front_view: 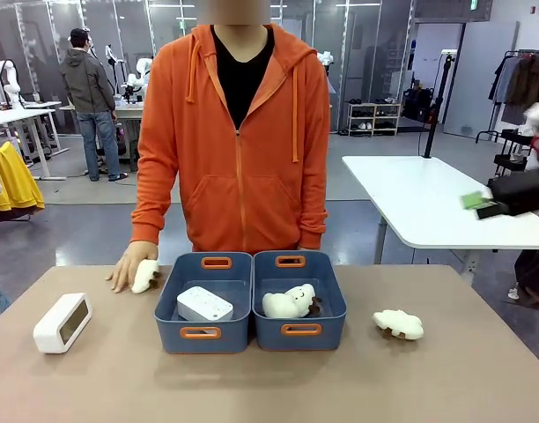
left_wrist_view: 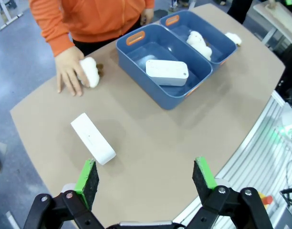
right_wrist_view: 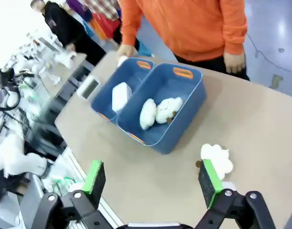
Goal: Sort the digital clocks into the basket.
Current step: Pick up the Digital clock from the table and place it into the empty Plastic storage basket.
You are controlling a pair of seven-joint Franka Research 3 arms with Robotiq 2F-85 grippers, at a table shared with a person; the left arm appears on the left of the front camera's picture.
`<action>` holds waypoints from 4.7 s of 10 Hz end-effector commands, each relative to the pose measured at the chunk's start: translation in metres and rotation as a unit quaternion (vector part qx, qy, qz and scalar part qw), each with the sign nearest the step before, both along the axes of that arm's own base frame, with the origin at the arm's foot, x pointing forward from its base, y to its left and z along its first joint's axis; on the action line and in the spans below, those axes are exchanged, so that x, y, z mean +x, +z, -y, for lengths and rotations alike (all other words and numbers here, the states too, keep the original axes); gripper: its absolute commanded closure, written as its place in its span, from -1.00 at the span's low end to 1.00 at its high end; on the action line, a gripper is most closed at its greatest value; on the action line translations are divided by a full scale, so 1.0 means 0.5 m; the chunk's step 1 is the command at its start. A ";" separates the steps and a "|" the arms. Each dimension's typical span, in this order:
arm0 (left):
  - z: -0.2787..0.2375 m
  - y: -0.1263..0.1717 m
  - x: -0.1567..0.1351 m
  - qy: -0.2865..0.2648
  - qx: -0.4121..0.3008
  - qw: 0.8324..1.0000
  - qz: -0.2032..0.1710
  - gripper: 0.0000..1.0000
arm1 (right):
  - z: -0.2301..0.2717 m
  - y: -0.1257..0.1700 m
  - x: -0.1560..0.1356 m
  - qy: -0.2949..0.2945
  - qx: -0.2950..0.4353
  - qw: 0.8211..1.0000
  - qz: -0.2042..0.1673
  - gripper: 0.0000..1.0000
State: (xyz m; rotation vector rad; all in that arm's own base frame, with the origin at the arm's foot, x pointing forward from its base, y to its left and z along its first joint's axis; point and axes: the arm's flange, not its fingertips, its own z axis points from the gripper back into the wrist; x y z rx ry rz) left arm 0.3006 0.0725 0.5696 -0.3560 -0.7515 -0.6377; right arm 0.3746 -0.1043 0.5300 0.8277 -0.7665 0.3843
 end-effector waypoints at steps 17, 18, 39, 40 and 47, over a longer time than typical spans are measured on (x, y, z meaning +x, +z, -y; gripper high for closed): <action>0.110 -0.360 0.250 0.179 0.075 0.971 -0.140 -1.00 | 0.040 -0.034 -0.051 -0.011 0.027 0.999 0.017 -0.99; 0.111 -0.376 0.264 0.193 0.089 0.968 -0.135 -1.00 | 0.040 -0.034 -0.051 -0.011 0.027 0.999 0.017 -0.99; 0.438 -0.288 0.297 0.058 -0.063 0.984 -0.156 1.00 | 0.040 -0.034 -0.051 -0.011 0.027 0.999 0.017 -0.99; 0.494 -0.304 0.323 0.061 -0.091 0.981 -0.163 1.00 | 0.040 -0.034 -0.051 -0.011 0.027 0.999 0.017 -0.99; 0.611 -0.379 0.394 0.064 -0.026 0.989 -0.128 -0.97 | 0.040 -0.034 -0.051 -0.011 0.027 0.999 0.017 -0.99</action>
